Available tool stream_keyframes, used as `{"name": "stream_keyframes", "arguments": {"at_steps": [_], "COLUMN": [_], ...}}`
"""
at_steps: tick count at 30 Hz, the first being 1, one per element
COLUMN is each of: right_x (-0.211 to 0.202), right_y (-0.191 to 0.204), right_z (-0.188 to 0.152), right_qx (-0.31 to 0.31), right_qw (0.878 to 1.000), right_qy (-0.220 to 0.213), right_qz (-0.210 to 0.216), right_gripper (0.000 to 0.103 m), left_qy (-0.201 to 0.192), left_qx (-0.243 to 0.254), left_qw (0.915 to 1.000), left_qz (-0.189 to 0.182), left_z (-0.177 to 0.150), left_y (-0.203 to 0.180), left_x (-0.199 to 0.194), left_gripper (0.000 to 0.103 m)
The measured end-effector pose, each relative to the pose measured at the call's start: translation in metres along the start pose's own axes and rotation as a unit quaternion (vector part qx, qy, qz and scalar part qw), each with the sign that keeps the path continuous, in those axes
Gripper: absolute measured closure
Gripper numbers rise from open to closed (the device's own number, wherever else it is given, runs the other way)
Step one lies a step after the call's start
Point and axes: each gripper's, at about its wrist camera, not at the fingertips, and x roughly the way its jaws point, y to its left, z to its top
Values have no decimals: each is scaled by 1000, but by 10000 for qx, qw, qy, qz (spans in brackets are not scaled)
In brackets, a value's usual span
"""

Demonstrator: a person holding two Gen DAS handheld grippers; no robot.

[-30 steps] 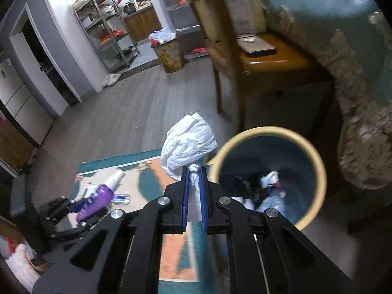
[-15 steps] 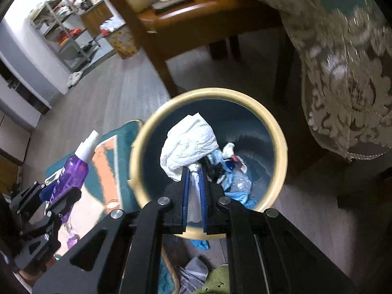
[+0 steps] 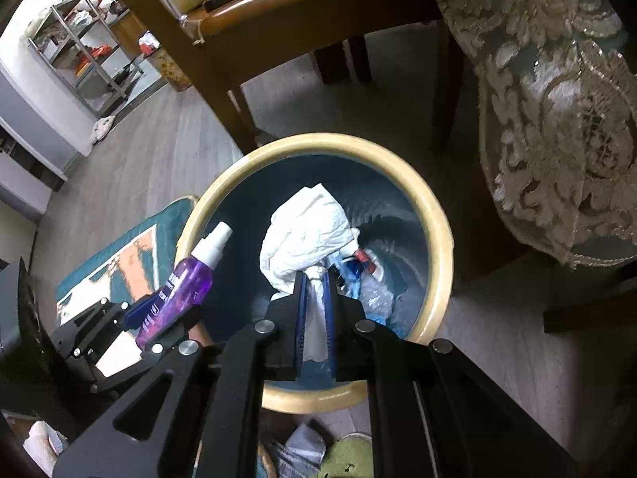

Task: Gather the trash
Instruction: 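Carry the tissue and bottle over the bin and open both grippers, then return both open grippers to the cushion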

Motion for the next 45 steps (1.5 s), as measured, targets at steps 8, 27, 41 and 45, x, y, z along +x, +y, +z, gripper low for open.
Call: {"name": "stream_keyframes", "arguments": {"at_steps": [8,27,41,45], "right_x": [-4,-58,-65,-49], "right_y": [1,63,183,232], "right_z": [2,1,-46,-83], "right_qx": [53,-430,-927,-1163], "right_qw": [9999,9959,9890,9874], "right_qy": [-130,-799,-841,-630], "right_qz": [-78,37,783,868], "right_gripper": [67,6,6,6], "left_qy": [-240,-708,-1254,-1441], "left_qx": [-194,-459,-1008,-1385], "left_qw": [9995,9938,9674,9524], "left_qz": [-34,727,1958,2302], "left_z": [2,-30,-98,-131], "left_y": [5,55,159,189], "left_x": [-13,-128,-317,-341], "left_gripper": [37,12,10,9]}}
